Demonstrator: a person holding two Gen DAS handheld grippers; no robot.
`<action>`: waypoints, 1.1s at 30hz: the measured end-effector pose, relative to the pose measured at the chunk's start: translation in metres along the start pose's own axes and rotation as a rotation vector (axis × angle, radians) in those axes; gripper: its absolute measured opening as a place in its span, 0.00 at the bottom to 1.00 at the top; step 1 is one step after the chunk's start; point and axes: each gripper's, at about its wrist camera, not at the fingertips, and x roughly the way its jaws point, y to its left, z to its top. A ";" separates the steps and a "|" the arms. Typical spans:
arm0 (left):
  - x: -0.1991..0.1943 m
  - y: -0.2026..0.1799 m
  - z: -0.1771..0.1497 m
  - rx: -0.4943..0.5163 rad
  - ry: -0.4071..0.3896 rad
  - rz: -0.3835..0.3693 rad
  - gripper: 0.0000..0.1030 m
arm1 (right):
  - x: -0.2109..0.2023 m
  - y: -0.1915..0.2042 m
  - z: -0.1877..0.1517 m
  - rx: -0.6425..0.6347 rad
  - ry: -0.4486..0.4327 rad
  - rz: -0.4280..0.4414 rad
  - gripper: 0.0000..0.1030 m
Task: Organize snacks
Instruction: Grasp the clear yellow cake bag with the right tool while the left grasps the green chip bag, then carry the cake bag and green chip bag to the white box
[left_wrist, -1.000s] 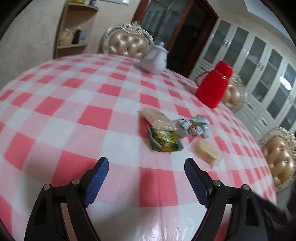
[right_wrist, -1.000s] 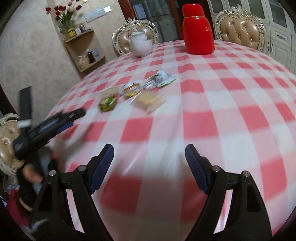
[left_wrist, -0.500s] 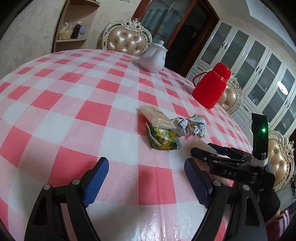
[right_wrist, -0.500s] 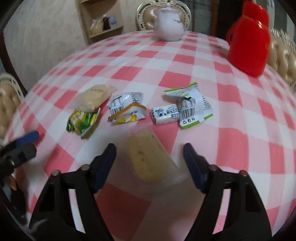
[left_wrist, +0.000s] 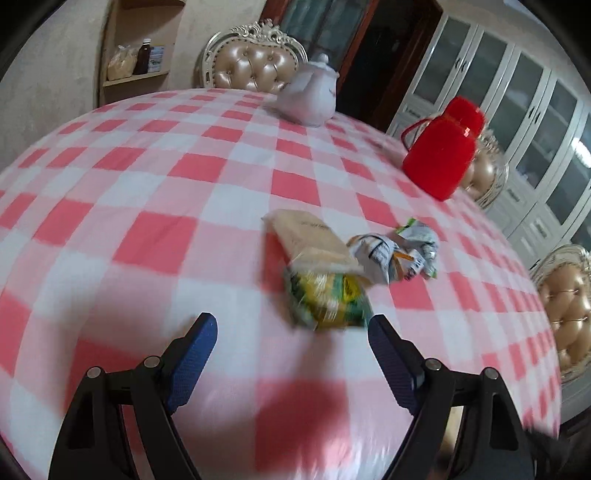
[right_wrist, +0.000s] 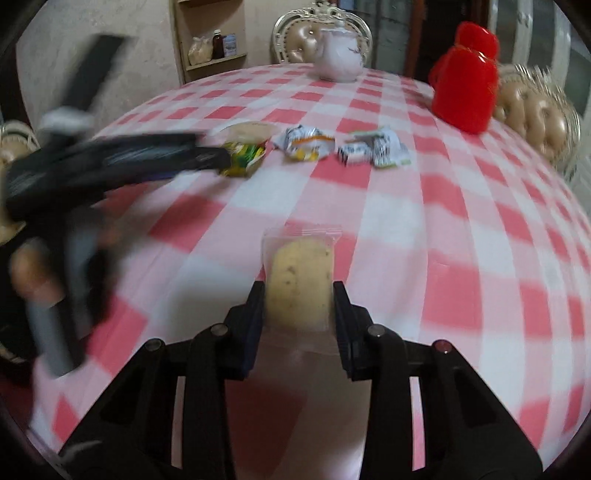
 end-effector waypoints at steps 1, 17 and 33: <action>0.006 -0.005 0.004 0.008 0.001 0.016 0.82 | -0.006 0.001 -0.004 0.026 -0.008 0.014 0.38; -0.014 -0.007 -0.018 0.163 0.039 0.088 0.41 | -0.032 -0.006 -0.020 0.173 -0.081 0.057 0.38; -0.150 0.051 -0.106 -0.020 -0.115 0.036 0.41 | -0.057 0.023 -0.039 0.251 -0.146 0.161 0.38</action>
